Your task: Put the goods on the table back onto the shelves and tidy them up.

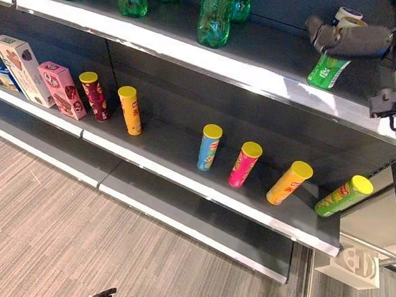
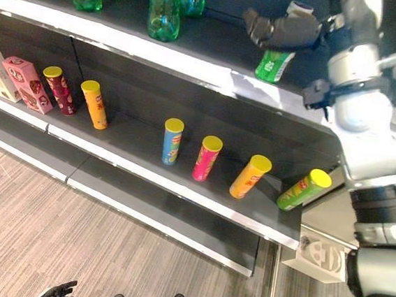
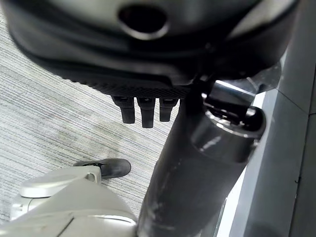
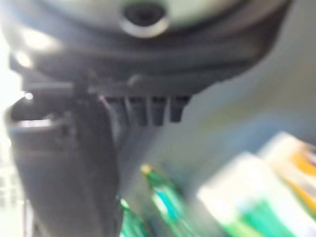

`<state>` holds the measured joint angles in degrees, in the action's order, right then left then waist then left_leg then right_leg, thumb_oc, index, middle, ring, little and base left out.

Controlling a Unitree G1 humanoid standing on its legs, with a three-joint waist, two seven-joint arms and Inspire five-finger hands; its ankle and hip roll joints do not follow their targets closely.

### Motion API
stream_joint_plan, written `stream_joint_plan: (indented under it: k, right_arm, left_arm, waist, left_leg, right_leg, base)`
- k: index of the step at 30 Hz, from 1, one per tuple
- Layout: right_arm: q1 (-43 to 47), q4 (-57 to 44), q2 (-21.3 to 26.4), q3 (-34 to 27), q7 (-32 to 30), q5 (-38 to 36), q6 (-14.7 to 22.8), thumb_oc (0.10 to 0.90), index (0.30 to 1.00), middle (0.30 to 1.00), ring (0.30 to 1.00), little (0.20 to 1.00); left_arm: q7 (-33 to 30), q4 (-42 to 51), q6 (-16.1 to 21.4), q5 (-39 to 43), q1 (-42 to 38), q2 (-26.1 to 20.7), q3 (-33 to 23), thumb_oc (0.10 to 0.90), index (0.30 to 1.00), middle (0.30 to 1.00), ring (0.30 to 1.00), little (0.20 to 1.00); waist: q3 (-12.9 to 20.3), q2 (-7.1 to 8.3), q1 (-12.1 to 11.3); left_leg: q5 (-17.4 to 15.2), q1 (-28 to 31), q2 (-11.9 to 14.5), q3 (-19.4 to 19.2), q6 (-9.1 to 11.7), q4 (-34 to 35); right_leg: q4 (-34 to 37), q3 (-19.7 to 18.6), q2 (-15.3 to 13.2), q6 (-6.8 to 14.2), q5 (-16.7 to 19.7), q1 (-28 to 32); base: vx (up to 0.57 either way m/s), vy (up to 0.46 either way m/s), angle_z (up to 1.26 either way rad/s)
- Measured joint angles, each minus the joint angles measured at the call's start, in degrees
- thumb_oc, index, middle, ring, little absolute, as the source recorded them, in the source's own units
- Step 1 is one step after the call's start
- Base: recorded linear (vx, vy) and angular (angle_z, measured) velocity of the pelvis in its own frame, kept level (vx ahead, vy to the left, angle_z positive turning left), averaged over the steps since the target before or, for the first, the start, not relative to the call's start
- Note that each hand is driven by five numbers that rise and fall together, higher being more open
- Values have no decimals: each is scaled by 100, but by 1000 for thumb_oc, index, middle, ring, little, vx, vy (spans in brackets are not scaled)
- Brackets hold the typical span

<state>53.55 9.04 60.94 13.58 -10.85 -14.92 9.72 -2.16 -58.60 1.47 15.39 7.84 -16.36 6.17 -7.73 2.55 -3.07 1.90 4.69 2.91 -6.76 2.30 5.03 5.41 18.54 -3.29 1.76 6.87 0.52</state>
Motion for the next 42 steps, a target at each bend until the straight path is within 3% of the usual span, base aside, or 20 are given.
stream_joint_plan:
  k: [4,9,13,17,18,22,24,25,26,27,29,31,33,34,35,36,37,39,41,42]
  right_arm:
    - [-384,-591,148,-651,-206,97,138,800,900,900,900,900]
    - [-1892,-1916,284,-2286,-465,310,499,800,900,900,900,900]
    - [-2378,-2251,204,-2587,-483,300,786,800,900,900,900,900]
    - [-2433,-2466,142,-2868,-492,201,999,800,900,900,900,900]
    - [-2453,-2464,85,-2854,-487,172,1061,800,900,900,900,900]
    - [-2409,-2493,178,-2953,-548,55,1082,800,900,900,900,900]
    - [-2540,-2565,26,-2774,-580,-60,1102,800,900,900,900,900]
    - [-2530,-2754,-305,-2425,-513,-227,1104,800,900,900,900,900]
    - [-2872,-2821,-763,-2417,-246,-103,1138,800,900,900,900,900]
    - [-3242,-2802,-680,-2447,-233,-149,1080,800,900,900,900,900]
    - [-3308,-2313,-165,-2520,-200,-185,801,800,900,900,900,900]
    - [-3218,-2012,-149,-2468,-248,-212,760,800,900,900,900,900]
    - [-3157,-1638,-81,-2463,-371,-241,707,800,900,900,900,900]
    - [-3163,-1491,-116,-2476,-477,-327,661,800,900,900,900,900]
    - [-3160,-1413,-69,-2468,-470,-332,650,800,900,900,900,900]
    - [-3161,-1405,141,-2475,-489,-348,593,800,900,900,900,900]
    - [-3157,-1399,360,-2481,-479,-345,596,800,900,900,900,900]
    - [-3088,-1440,404,-2587,-481,-345,677,800,900,900,900,900]
    - [-3152,-1315,382,-2640,-419,-347,695,800,900,900,900,900]
    - [-3163,-1212,382,-2682,-414,-347,715,800,900,900,900,900]
  left_arm:
    - [-6,-4,-4,-102,-21,30,-11,800,900,900,900,900]
    - [-93,-56,-9,-211,-75,116,-73,800,900,900,900,900]
    - [-92,-139,-55,-318,-49,143,-188,800,900,900,900,900]
    - [-97,-83,-41,-332,-302,-64,-249,800,900,900,900,900]
    - [-89,-88,10,-332,-254,-99,-235,800,900,900,900,900]
    - [-85,-96,15,-333,-409,43,-224,800,900,900,900,900]
    - [-160,-42,-20,-322,-467,16,-35,800,900,900,900,900]
    - [-226,-62,-74,-349,-418,-55,275,800,900,900,900,900]
    - [-111,-80,25,-392,-395,10,178,800,900,900,900,900]
    - [-119,-162,-4,-426,-465,43,164,800,900,900,900,900]
    - [-74,-149,24,-472,-556,151,273,800,900,900,900,900]
    - [-87,-281,52,-489,-607,132,187,800,900,900,900,900]
    - [-89,-367,138,-543,-689,-6,109,800,900,900,900,900]
    - [-81,-413,191,-604,-727,73,-2,800,900,900,900,900]
    - [-69,-436,224,-655,-657,68,-22,800,900,900,900,900]
    - [-79,-417,208,-659,-621,61,-65,800,900,900,900,900]
    - [-86,-475,190,-659,-568,8,-73,800,900,900,900,900]
    - [-92,-677,122,-662,-559,-225,-37,800,900,900,900,900]
    - [-82,-565,75,-666,-603,-376,-65,800,900,900,900,900]
    - [-81,-552,75,-666,-616,-339,-64,800,900,900,900,900]
  waist:
    - [0,0,66]
    - [0,0,232]
    - [46,12,499]
    - [-50,214,659]
    - [-61,247,488]
    - [-179,104,612]
    - [-163,235,693]
    - [-145,294,512]
    - [-152,311,405]
    - [-171,263,670]
    - [-158,303,953]
    - [-184,252,1071]
    - [-308,462,1178]
    - [-390,181,1342]
    - [-388,32,1179]
    - [-402,-115,1037]
    - [-413,-173,1009]
    - [-393,29,954]
    - [-371,324,593]
    - [-359,363,589]
  left_leg:
    - [0,7,0,-4,0,0]
    - [-7,62,2,-73,-6,2]
    - [-88,200,73,-370,49,-70]
    - [-591,-507,200,-176,268,-1501]
    - [-665,-518,258,-24,287,-1680]
    - [-867,-509,353,84,286,-1489]
    - [-1003,-488,85,297,67,-1687]
    - [-1119,-354,-353,769,-662,-1403]
    - [-696,165,-363,727,-809,-316]
    - [-383,275,-308,535,-519,14]
    - [-346,289,-665,-58,-495,-11]
    - [-384,206,-572,-277,-560,-67]
    - [-581,199,-839,-667,-732,-255]
    - [-607,236,-635,-951,-742,-329]
    - [-568,316,-514,-1306,-731,-221]
    - [-564,353,-369,-1634,-725,-176]
    - [-556,348,-300,-1720,-715,-182]
    - [-433,393,-61,-1825,-527,-185]
    - [-365,309,125,-1834,-293,-459]
    - [-383,228,169,-1768,-263,-528]
  right_leg:
    - [0,-5,1,0,0,5]
    - [1,-86,12,0,0,26]
    - [37,-337,96,12,-42,46]
    - [-21,-632,231,-227,121,-154]
    - [5,-827,241,-237,96,-148]
    - [-9,-871,307,-250,121,-235]
    - [-38,-1357,288,-95,439,-414]
    - [46,-2025,361,601,735,-615]
    - [-131,-1915,392,1218,506,-861]
    - [-427,-1709,269,640,203,-924]
    - [-456,-2002,38,332,591,-1023]
    - [7,-2368,34,1120,1167,-1067]
    - [-1,-2424,-142,1214,797,-1105]
    - [-117,-1531,-176,963,185,-1120]
    - [-356,-670,-250,825,75,-1199]
    - [-590,-256,-452,807,118,-1168]
    - [-730,-165,-731,862,85,-1041]
    - [-910,-451,-1282,1082,22,-272]
    - [-668,-491,-997,611,399,37]
    - [-468,-555,-955,585,422,90]
  base:
    - [3,-1,-1]
    - [14,-8,-6]
    - [-67,-74,-33]
    - [-76,-6,-45]
    - [0,0,-75]
    - [-35,176,-29]
    - [-34,635,-70]
    - [-21,240,-229]
    - [-41,340,-217]
    - [-149,513,-183]
    - [-135,412,-148]
    - [-88,192,-150]
    - [-154,146,-138]
    - [-201,122,-150]
    - [-152,33,-162]
    - [-61,15,-142]
    - [-108,16,-112]
    - [-124,1,-46]
    - [-40,-65,-66]
    - [1,-68,-87]
